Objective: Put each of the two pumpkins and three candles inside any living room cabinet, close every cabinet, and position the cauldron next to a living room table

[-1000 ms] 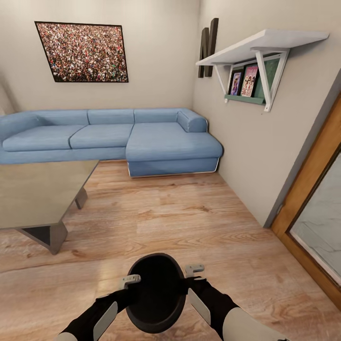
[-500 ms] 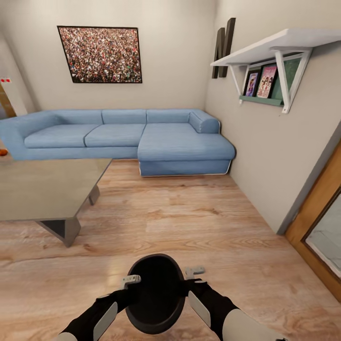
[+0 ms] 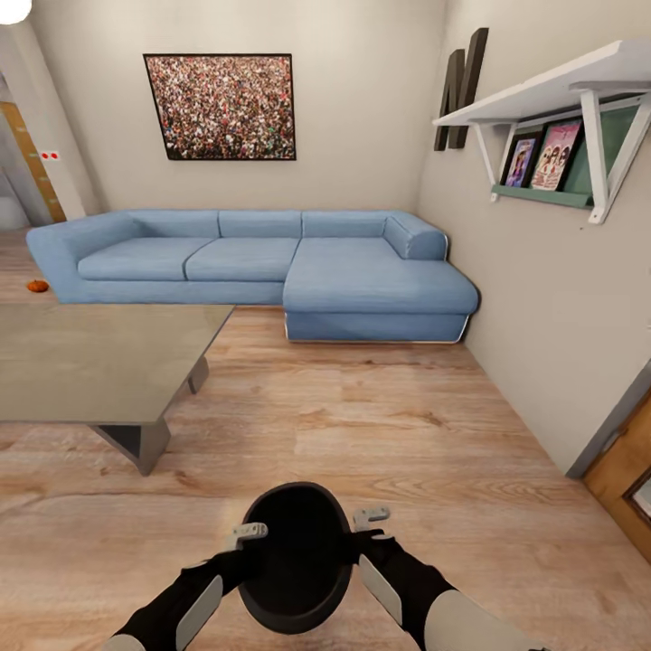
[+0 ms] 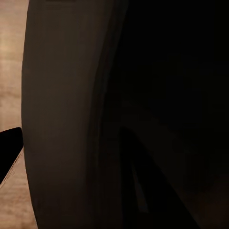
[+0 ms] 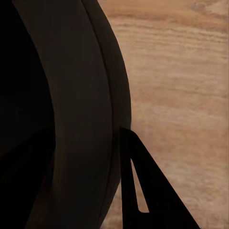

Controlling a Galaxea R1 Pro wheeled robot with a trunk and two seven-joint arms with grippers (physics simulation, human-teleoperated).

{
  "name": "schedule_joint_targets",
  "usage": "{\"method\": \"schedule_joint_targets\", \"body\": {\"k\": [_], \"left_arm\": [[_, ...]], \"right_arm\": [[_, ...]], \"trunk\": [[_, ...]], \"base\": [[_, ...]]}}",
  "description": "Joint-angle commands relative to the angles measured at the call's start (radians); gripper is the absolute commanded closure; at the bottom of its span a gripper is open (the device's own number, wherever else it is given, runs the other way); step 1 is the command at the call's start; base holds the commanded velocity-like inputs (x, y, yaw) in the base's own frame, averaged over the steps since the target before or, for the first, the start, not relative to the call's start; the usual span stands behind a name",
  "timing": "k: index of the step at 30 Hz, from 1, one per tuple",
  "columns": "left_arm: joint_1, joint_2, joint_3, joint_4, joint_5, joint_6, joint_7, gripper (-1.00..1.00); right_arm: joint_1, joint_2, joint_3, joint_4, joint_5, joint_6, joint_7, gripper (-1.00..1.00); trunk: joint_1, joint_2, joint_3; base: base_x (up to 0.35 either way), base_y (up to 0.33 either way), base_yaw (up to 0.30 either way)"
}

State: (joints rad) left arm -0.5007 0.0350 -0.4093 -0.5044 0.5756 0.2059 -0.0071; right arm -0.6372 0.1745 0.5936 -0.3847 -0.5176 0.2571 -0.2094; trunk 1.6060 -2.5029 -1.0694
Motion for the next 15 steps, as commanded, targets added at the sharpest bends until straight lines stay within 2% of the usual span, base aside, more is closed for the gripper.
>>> {"method": "schedule_joint_targets", "body": {"k": [1, 4, 15], "left_arm": [[-0.002, 0.002, 0.002, -0.007, 0.001, 0.004, 0.006, 1.00], [-0.002, 0.002, 0.008, -0.010, 0.001, 0.004, 0.006, 1.00], [-0.002, 0.002, 0.008, -0.010, 0.001, 0.004, 0.006, 1.00]], "right_arm": [[-0.001, -0.001, 0.011, -0.007, -0.011, 0.001, -0.002, 1.00], [-0.001, -0.001, -0.014, -0.017, 0.015, 0.001, 0.005, 1.00], [-0.001, -0.001, -0.001, -0.023, 0.001, 0.002, -0.007, 1.00]], "trunk": [[0.000, 0.000, -0.001], [0.000, 0.000, -0.001], [0.000, 0.000, -0.001]], "base": [[0.000, 0.000, 0.000], [0.000, 0.000, 0.000], [0.000, 0.000, 0.000]]}}
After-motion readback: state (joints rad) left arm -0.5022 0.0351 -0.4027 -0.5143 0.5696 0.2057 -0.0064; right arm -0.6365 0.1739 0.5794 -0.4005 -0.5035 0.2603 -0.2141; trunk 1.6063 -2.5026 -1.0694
